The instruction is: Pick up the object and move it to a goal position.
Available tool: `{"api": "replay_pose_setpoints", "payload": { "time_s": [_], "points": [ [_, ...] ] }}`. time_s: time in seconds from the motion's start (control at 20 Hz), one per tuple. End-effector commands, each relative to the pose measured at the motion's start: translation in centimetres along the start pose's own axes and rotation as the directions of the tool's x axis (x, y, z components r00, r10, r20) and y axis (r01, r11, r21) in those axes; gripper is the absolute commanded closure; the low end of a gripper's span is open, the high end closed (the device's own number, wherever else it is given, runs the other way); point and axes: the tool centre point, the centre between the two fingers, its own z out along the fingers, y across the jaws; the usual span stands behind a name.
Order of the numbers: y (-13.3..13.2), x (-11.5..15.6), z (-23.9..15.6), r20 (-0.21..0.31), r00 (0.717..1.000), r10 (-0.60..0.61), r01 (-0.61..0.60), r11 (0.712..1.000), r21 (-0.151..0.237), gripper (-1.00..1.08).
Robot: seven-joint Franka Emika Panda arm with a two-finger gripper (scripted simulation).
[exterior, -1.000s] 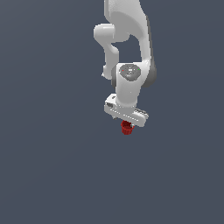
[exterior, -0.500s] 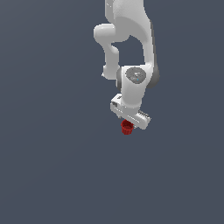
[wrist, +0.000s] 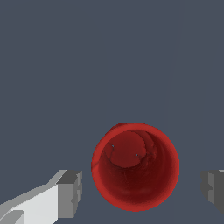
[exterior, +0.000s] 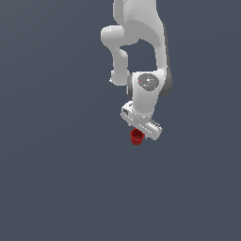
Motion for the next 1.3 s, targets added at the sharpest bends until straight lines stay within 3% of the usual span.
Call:
{"api": "replay_pose_setpoints", "payload": {
  "time_s": [0.0,0.9,0.95,1.25],
  "points": [
    [0.0,0.0,0.0,0.0,1.0,0.0,0.0,1.0,0.0,-0.92],
    [0.0,0.0,5.0,0.0,1.0,0.004,-0.004,1.0,0.0,-0.92],
    [0.0,0.0,5.0,0.0,1.0,0.004,-0.004,1.0,0.0,1.08],
    [0.0,0.0,5.0,0.0,1.0,0.004,-0.004,1.0,0.0,1.08]
  ]
}}
